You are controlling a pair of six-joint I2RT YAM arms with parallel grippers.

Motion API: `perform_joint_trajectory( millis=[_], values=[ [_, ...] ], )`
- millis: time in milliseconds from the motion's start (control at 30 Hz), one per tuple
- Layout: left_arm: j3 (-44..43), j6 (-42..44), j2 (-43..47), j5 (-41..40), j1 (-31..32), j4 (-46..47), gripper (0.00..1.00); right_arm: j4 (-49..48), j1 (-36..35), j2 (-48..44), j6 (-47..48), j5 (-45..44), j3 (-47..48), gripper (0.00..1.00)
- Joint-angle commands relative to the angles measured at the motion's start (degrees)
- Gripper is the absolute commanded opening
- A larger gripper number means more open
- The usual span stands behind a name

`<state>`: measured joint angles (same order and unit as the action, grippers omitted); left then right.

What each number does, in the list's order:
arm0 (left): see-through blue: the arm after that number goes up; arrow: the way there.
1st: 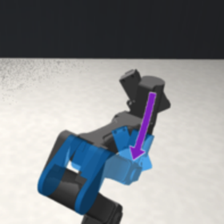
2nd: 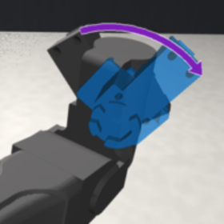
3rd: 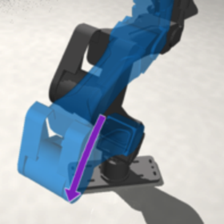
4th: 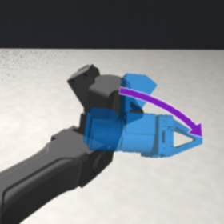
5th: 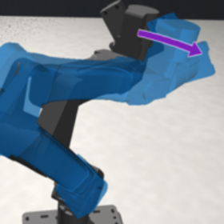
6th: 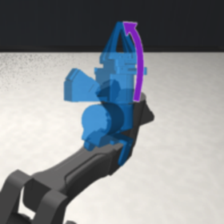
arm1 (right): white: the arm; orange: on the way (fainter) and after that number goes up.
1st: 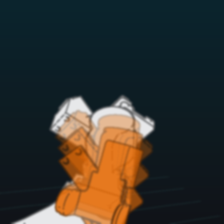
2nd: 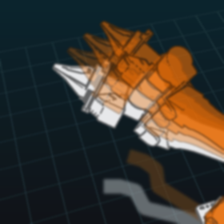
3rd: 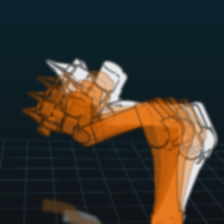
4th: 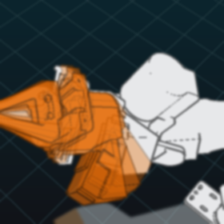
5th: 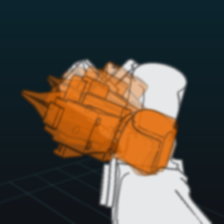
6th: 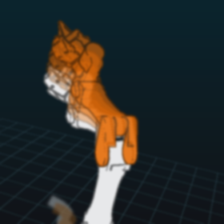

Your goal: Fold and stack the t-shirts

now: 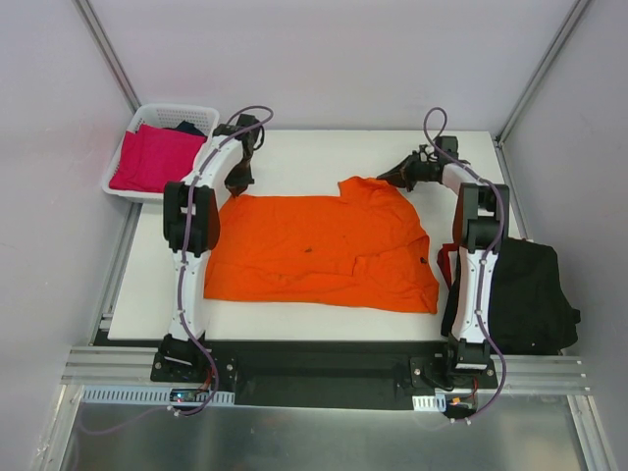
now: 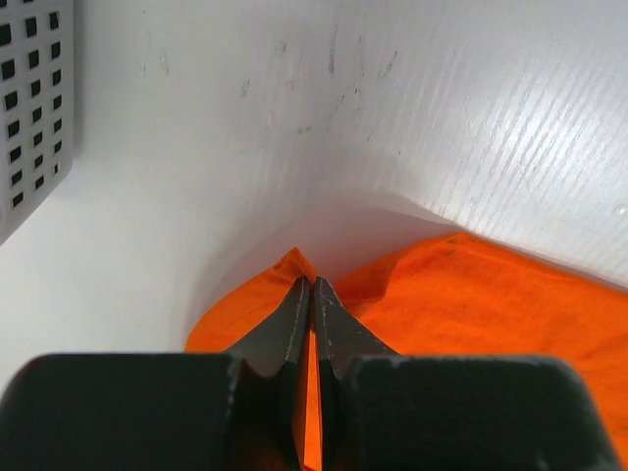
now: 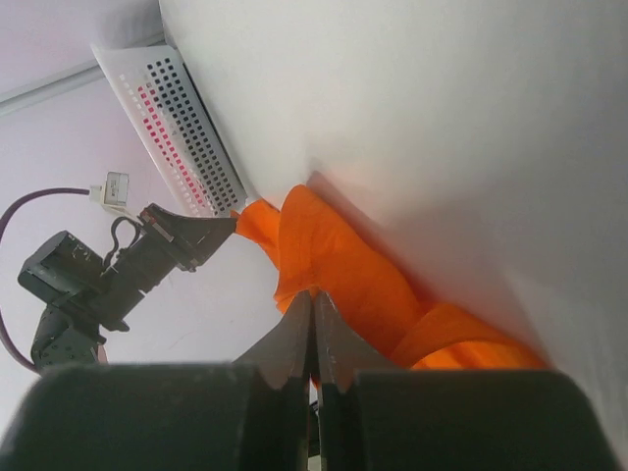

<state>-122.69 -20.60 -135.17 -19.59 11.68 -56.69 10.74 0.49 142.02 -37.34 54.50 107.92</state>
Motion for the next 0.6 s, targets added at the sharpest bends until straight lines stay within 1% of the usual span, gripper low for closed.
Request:
perform_joint_trajectory(
  millis=[0,200,333,433,567],
  values=[
    [2.6,-2.5,6.7,-2.1,0.9,-1.8,0.0,2.9,-0.1,-7.2,3.6,2.3,-0.9,0.01],
    [7.0,-5.7,11.1,-4.1,1.9,-3.9,0.0,6.4,0.3,-13.7,8.0,3.2,-5.6,0.01],
    [9.6,-7.4,14.1,-5.4,1.9,-5.4,0.0,11.8,1.0,-17.7,12.5,3.0,-8.8,0.01],
    [11.3,-8.2,15.9,-6.2,2.1,-5.9,0.0,13.8,1.7,-20.4,14.9,3.0,-10.8,0.01],
    [13.1,-8.8,17.7,-6.7,2.2,-6.5,0.0,13.8,2.3,-23.9,15.0,2.7,-13.7,0.01]
  ],
)
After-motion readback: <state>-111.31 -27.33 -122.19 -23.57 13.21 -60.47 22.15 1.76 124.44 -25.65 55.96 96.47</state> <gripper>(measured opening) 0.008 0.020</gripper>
